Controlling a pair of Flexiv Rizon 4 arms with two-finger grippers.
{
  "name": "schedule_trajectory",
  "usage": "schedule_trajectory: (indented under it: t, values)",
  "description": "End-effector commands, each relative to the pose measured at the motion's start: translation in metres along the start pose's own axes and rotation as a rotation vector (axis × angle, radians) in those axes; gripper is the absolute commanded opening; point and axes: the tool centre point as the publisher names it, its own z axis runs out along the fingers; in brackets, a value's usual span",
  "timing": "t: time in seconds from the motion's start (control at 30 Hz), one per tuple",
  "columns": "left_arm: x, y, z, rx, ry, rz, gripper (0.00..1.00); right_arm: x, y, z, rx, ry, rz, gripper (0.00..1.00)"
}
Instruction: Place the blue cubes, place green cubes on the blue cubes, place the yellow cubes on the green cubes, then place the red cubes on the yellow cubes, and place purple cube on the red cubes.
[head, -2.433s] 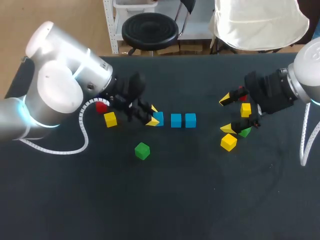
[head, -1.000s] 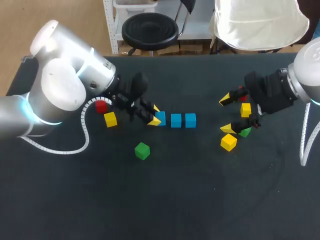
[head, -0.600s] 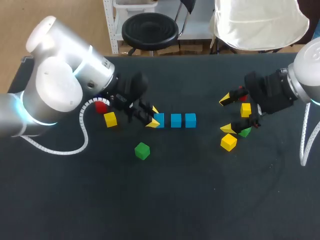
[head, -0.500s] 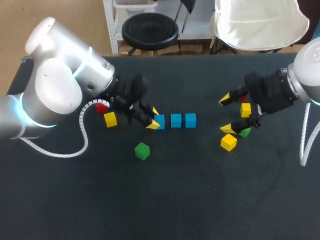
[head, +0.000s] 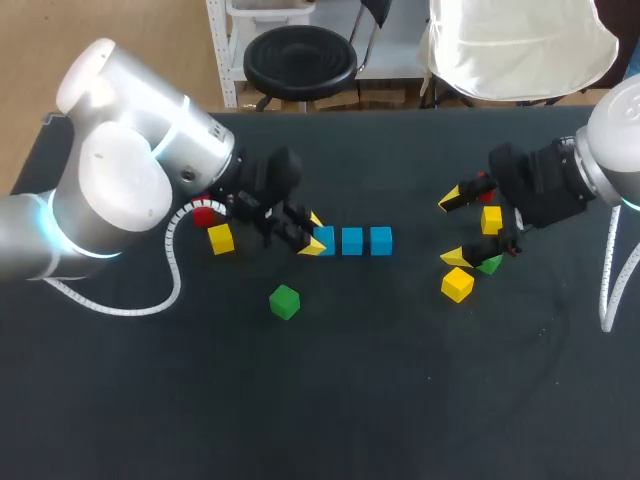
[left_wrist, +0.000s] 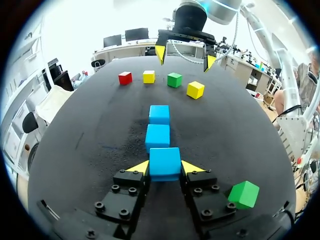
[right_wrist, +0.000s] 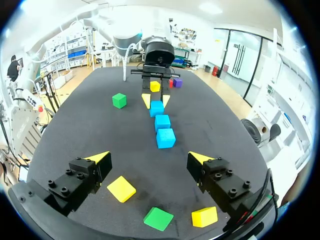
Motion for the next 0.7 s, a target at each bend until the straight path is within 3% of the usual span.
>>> schedule_trajectory:
  t: [0.03,0.7]
  values:
    - [0.0013,0.0017,0.0008,0.001,0.001,0.0,0.0,0.0009,0.0,0.0005,0.0,-0.004,-0.002,1.0]
    - [0.0065,0.0072,0.0017,0.001,0.003,-0.015,0.0,0.0009,0.0,0.0005,0.0,-0.004,-0.002,1.0]
